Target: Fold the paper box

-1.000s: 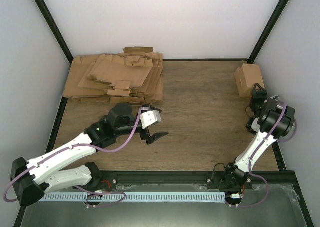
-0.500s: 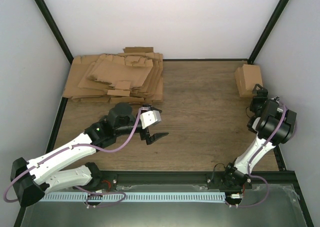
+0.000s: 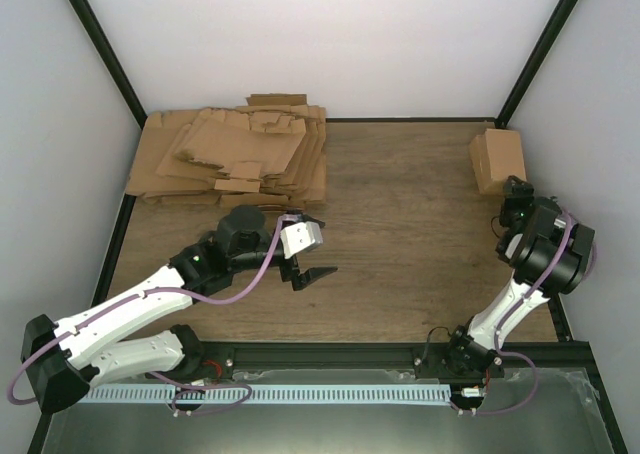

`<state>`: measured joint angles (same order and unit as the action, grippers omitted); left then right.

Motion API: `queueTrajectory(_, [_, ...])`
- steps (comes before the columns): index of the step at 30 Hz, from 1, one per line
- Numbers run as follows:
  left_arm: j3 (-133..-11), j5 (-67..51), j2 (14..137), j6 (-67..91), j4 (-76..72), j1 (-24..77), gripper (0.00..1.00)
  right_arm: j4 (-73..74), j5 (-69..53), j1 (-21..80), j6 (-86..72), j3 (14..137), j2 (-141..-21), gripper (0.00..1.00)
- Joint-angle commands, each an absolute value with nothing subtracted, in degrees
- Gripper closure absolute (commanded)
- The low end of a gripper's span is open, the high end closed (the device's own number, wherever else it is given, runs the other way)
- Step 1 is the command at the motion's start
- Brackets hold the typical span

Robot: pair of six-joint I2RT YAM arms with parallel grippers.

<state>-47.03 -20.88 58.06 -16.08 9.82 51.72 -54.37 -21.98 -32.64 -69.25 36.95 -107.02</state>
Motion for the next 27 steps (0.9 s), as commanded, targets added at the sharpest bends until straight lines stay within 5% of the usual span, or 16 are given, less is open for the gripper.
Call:
queueTrajectory(1, [-47.6, -22.5, 58.4, -16.0, 9.8, 51.5, 0.0, -54.0, -22.2, -32.4, -67.9, 37.5, -104.5, 0.27])
queueTrajectory(8, [-47.7, -22.6, 58.7, -16.1, 10.0, 51.5, 0.0, -56.6, -23.5, -32.4, -69.0, 38.4, -106.5, 0.64])
queueTrajectory(15, [-47.7, -22.5, 59.0, -16.3, 10.0, 51.5, 0.0, -57.4, -23.9, -32.3, -69.9, 41.6, -109.6, 0.88])
queueTrajectory(23, [-47.7, -22.5, 59.2, -16.3, 10.1, 51.5, 0.0, -58.0, -23.8, -32.2, -69.8, 43.9, -110.9, 0.89])
queueTrajectory(27, [-47.7, -22.6, 59.3, -16.2, 10.1, 51.4, 0.0, -60.6, -23.8, -31.9, -70.3, 41.8, -109.8, 0.76])
